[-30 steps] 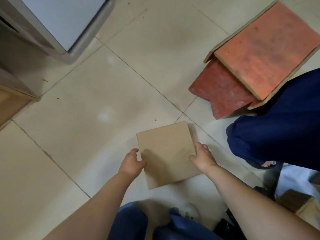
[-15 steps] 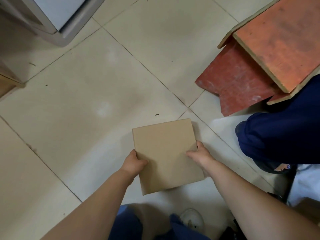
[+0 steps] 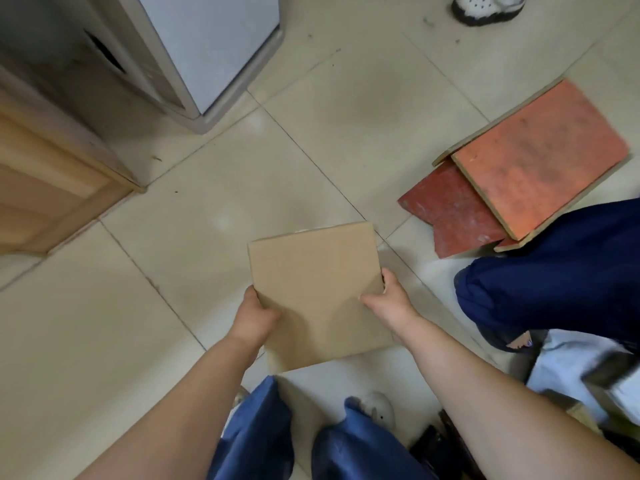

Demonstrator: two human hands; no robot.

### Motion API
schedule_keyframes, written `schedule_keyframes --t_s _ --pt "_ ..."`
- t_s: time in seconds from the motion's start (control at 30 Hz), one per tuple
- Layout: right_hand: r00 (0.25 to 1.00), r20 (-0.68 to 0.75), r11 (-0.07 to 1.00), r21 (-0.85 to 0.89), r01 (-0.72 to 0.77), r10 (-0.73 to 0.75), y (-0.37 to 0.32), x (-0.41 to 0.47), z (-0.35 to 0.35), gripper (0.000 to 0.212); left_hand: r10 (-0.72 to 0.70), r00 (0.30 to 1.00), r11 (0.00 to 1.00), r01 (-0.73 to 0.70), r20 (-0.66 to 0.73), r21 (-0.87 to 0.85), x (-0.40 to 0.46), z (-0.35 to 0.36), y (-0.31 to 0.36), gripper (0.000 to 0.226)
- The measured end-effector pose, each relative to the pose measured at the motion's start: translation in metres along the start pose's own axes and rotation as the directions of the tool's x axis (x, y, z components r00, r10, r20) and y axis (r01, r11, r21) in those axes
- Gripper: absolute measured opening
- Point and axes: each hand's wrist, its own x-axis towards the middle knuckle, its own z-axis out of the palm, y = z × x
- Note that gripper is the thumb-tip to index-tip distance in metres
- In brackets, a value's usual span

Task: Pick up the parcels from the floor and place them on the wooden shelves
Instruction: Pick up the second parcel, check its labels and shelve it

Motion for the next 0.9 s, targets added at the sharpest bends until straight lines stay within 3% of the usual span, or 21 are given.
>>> schedule_keyframes --t_s 0.13,0.57,0.67,0.9 --pt "0.996 -0.003 0.996 -0.014 0.091 -0.091 -0.069 -0.06 -0.006 0.041 0.042 0.998 0.995 -0.047 -0.054 -0.088 -0.062 -0.041 0.05 0.041" --pt "0.915 -0.027 0.915 -0.041 0.4 -0.402 -0.289 -0.274 -0.043 0.051 0.271 0.942 0.924 -0.312 -0.199 -0.22 -0.275 -0.183 0.215 0.052" --pt "0.871 -0.013 0.871 -0.022 0.492 -0.492 -0.335 -0.329 -0.048 0.04 0.323 0.92 0.894 -0.373 -0.222 -0.247 -0.319 -0.215 0.24 0.052" --pt "0.733 0.118 0.742 0.062 0.668 -0.67 -0.409 -0.435 -0.057 0.042 0.395 0.859 0.796 -0.497 -0.326 -0.345 -0.403 -0.276 0.277 0.059"
